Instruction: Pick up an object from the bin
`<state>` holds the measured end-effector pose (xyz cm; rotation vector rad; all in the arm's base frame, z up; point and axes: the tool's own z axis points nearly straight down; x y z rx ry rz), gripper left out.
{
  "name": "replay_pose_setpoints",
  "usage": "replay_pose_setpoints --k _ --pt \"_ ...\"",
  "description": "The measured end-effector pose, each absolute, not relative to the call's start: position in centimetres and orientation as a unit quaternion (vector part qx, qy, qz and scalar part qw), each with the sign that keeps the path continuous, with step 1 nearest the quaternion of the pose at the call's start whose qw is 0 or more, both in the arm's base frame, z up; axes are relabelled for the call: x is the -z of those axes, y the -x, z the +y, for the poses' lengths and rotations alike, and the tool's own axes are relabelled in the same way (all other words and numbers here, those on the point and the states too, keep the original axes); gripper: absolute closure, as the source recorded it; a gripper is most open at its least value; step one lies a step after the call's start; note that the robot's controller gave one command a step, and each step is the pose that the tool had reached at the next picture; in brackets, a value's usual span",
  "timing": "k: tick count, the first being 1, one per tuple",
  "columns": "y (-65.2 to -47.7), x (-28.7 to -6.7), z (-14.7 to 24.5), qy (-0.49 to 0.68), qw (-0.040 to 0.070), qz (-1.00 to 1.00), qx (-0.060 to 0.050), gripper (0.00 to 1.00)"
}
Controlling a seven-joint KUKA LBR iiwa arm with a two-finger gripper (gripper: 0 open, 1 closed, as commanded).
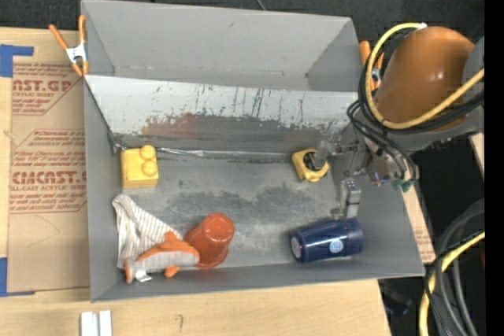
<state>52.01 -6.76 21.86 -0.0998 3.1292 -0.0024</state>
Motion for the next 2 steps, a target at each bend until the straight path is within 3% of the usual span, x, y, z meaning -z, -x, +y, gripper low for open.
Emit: replay_pose_setpoints --k 1,2 --pt "-49.64 -16.76 -7.32 0.159 0.001 0.987 0.000 0.00" --pt "-49.23 -15.83 -7.45 0.169 -0.001 0.986 0.000 0.00"
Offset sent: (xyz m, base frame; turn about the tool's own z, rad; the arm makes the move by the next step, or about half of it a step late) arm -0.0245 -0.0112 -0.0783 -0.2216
